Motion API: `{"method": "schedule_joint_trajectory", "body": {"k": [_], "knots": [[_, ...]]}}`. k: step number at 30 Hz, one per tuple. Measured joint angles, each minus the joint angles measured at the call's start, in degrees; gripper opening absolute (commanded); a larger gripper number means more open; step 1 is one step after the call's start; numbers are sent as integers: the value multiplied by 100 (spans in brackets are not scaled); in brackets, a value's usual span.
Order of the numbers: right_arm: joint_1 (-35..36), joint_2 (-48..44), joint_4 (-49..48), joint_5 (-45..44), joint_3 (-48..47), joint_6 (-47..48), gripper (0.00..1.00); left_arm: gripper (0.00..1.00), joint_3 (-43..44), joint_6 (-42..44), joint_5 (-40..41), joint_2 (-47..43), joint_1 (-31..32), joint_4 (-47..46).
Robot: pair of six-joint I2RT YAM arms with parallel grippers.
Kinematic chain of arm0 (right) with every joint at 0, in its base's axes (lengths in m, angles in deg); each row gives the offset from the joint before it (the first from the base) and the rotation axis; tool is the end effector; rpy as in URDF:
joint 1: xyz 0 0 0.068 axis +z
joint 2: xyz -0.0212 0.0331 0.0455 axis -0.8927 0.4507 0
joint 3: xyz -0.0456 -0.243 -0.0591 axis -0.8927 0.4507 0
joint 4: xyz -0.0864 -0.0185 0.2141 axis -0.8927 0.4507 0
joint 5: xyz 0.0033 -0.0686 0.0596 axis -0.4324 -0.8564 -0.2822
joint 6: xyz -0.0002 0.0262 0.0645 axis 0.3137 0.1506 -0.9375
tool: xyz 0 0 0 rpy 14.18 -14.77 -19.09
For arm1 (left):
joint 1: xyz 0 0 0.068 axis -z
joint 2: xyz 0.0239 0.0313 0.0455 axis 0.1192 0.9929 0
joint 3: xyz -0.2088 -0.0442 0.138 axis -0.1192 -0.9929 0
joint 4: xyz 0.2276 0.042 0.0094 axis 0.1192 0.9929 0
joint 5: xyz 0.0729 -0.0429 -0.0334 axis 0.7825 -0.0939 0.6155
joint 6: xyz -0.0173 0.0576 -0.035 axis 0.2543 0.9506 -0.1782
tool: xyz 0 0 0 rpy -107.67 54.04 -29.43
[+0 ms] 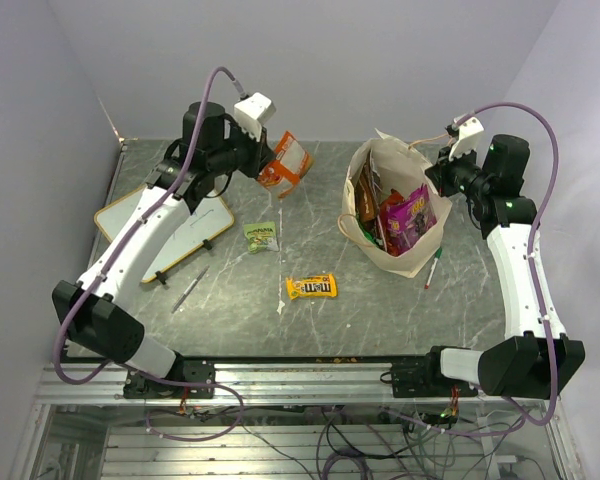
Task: Place the snacks into the paper bag
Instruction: Place the snack in the paper bag.
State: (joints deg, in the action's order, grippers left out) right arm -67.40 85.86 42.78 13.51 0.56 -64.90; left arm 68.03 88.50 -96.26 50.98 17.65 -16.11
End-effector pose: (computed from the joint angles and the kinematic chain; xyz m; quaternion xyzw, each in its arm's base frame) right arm 0.2704 0.0048 0.3663 -0.1908 0.7988 0.0991 0.5618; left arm 0.2918 -0.1534 0.3900 0.2825 0.7567 -0.2431 0.5371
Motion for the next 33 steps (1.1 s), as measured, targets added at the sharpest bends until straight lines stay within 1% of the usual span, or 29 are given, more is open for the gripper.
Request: {"method": "schedule_joint_trajectory", "body": {"k": [12,28,33], "knots": [[0,0,0,0,0,0,0,7,634,107,210,-46,385,46],[0,0,-2,-2,0,-4,0,7,1294,87,264,-46,601,85],[0,0,-2,-2,0,-7,0,7,1652,28,264,22,688,127]]}}
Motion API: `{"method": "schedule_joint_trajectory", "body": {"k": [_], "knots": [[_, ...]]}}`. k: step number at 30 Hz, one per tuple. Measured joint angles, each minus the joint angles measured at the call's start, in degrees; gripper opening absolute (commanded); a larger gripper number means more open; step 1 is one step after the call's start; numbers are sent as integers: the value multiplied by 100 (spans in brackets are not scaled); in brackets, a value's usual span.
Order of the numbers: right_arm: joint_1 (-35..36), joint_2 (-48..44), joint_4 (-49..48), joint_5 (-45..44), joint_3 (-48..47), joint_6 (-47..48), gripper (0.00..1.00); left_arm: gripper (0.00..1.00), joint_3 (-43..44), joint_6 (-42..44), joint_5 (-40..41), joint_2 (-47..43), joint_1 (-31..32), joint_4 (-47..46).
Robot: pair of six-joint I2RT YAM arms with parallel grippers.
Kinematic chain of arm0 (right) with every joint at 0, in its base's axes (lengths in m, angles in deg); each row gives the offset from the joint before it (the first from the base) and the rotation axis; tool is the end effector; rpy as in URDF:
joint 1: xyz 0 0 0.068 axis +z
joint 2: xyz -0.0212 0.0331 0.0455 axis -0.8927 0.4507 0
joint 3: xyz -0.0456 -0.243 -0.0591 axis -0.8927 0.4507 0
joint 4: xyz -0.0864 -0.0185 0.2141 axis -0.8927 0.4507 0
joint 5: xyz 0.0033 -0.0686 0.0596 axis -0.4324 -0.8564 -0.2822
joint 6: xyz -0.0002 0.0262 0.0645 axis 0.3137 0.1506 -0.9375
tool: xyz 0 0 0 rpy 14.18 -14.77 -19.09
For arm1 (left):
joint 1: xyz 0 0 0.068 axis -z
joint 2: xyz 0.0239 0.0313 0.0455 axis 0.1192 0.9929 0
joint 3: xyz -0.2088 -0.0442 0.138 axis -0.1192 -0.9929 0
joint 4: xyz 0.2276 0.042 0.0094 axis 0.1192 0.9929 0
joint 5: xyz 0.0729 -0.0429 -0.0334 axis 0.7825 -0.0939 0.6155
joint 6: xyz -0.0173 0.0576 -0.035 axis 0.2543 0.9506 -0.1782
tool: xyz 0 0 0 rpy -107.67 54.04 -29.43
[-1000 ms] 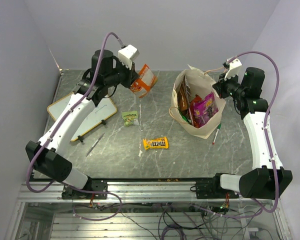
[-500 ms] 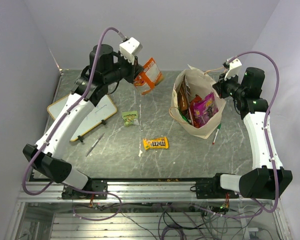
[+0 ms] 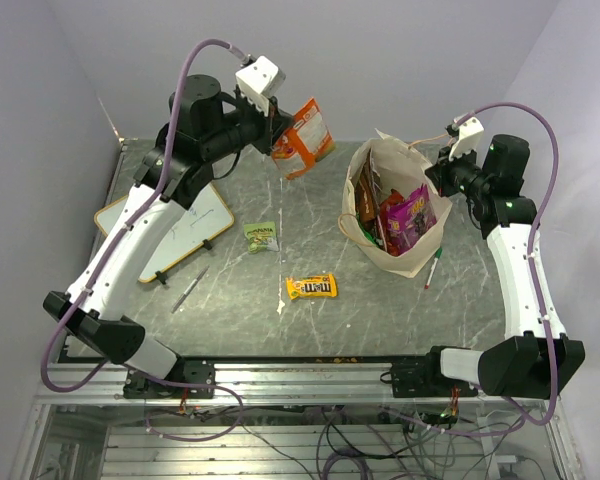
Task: Place the snacks into the paper bag
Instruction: Place the snack in the paper bag.
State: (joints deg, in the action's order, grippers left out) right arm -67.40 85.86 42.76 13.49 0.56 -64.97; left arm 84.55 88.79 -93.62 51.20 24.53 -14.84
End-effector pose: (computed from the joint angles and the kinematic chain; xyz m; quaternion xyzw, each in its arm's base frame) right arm 0.2704 0.0048 0.3663 -0.1903 0.7989 0.0993 0.5619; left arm 0.2548 -0.1743 0.4782 0.3073 0.6614 -0.2692 0.6290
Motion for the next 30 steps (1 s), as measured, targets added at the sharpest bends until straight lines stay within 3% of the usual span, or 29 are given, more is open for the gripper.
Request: {"method": "schedule_joint_trajectory", "body": {"k": [30], "knots": [[-35,-2,0,28,0,-46,0,7,1421,-498,-2,1106,1023,48]]}}
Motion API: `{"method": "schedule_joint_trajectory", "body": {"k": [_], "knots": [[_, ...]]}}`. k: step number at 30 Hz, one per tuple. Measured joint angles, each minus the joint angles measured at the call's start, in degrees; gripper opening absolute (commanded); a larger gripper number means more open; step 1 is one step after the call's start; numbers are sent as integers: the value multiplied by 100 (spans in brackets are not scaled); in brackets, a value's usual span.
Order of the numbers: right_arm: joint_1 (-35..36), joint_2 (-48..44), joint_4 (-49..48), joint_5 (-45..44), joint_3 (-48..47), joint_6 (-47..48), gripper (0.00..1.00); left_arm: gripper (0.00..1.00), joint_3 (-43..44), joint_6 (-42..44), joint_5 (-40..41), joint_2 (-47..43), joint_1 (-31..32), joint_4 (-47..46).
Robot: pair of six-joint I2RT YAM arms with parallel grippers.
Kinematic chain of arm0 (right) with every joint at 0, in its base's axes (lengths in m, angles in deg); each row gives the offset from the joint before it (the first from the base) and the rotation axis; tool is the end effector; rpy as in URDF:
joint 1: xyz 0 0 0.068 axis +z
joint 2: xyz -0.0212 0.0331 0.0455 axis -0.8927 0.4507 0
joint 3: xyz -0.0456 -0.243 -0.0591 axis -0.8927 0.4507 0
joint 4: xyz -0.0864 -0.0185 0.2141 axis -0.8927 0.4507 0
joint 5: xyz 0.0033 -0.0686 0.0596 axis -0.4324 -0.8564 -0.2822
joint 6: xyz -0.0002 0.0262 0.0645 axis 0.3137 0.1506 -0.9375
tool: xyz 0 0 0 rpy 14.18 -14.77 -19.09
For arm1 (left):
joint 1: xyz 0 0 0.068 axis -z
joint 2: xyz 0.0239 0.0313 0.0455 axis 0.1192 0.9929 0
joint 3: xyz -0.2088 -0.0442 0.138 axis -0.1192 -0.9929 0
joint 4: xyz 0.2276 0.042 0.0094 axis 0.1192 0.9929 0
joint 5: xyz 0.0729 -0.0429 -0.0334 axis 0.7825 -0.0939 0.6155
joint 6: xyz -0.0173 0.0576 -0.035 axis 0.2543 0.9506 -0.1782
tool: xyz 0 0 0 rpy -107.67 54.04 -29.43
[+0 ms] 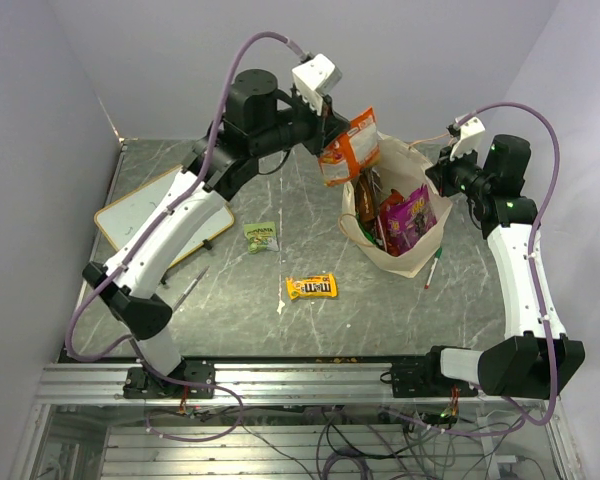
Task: Place the snacks into the paper bag
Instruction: Place the snack in the paper bag.
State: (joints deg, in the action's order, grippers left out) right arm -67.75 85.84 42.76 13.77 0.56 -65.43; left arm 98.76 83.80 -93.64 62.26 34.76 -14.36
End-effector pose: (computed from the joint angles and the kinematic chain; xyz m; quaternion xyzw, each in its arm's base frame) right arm 0.2703 0.0034 0.3665 -0.1859 0.7996 0.1018 0.5619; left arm 0.2497 -0.2434 0.4930 0.3343 0.6308 -0.3543 0.6041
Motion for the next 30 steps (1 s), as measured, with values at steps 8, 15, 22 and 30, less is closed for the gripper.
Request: {"method": "schedule_joint_trajectory", "body": {"k": [8,15,22,30], "knots": [[-20,-59,-4,57,42,-61,0,7,59,-278,26,393,385,0],[-31,-111,-7,208,81,-87,0,7,597,-380,118,876,616,136],[-39,-111,-7,258,81,-109,0,7,1344,-1314,280,1104,645,122],[-44,-138,-4,249,81,-133,0,7,1517,-2625,433,1694,656,70]]}}
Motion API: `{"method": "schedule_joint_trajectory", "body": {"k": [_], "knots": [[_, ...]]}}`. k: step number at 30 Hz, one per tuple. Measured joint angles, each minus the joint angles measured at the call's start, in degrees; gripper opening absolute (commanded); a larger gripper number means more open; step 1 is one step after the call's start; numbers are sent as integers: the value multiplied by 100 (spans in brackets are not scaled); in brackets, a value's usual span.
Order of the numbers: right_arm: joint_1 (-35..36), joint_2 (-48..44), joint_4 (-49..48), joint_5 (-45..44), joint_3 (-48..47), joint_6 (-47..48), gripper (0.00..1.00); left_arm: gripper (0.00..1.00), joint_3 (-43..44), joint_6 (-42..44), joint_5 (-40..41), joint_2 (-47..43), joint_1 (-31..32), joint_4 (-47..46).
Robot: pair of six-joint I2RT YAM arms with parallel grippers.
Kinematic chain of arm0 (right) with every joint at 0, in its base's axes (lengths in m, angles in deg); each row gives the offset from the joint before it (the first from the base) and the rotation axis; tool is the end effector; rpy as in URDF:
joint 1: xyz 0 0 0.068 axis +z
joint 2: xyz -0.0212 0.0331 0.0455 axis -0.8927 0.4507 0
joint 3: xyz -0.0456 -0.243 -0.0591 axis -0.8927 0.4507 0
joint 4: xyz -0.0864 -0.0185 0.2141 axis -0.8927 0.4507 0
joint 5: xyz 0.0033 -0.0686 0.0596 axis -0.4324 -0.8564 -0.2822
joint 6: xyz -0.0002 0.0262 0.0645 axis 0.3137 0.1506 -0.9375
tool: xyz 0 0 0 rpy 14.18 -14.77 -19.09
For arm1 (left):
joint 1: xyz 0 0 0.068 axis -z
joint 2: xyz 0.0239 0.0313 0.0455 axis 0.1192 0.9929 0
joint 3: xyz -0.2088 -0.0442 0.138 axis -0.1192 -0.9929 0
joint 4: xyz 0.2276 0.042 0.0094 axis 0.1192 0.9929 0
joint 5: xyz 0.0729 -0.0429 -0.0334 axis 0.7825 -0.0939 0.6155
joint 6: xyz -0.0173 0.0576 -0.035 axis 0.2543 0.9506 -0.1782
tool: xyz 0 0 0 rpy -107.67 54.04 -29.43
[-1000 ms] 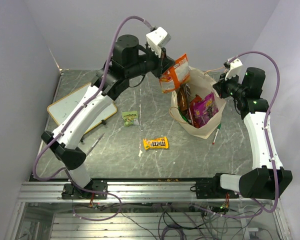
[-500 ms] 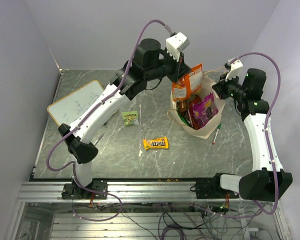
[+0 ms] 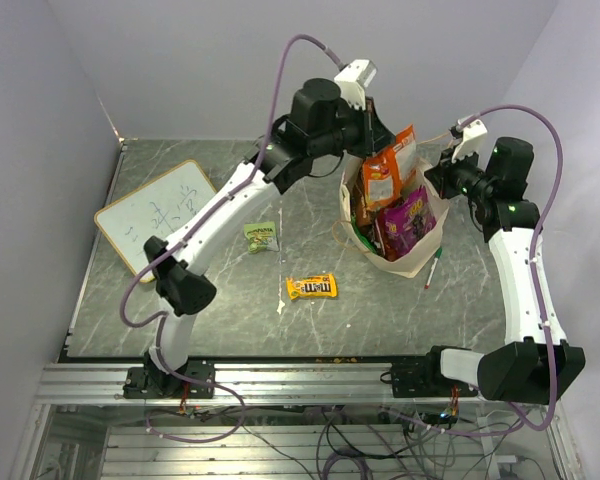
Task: Place the snacks into the paper bag
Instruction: Place the snack in the paper bag.
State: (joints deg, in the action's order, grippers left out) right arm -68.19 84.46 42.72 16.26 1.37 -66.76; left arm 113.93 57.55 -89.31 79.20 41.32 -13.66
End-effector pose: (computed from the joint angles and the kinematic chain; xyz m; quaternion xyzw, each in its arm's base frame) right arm 0.2637 0.0041 0.3683 -0.1859 0.7945 0.1226 0.5650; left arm 0.2731 -0.3232 0.4633 0.1971 0.7014 -0.4832 0.4855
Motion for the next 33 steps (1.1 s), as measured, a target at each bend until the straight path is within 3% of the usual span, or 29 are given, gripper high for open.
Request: {"method": "schedule_joint_trajectory", "body": {"k": [10,21,26,33], "knots": [[-24,-26,4,4,2,-37,0,7,-11,-697,949,605,46,334],[-26,-24,4,26,0,-37,0,7,404,-133,2461,649,549,459],[-28,-24,4,48,0,-74,0,7,35,149,2566,656,748,208],[-28,52,122,2,-164,-212,0,7,-1130,579,2175,656,907,-476]]}}
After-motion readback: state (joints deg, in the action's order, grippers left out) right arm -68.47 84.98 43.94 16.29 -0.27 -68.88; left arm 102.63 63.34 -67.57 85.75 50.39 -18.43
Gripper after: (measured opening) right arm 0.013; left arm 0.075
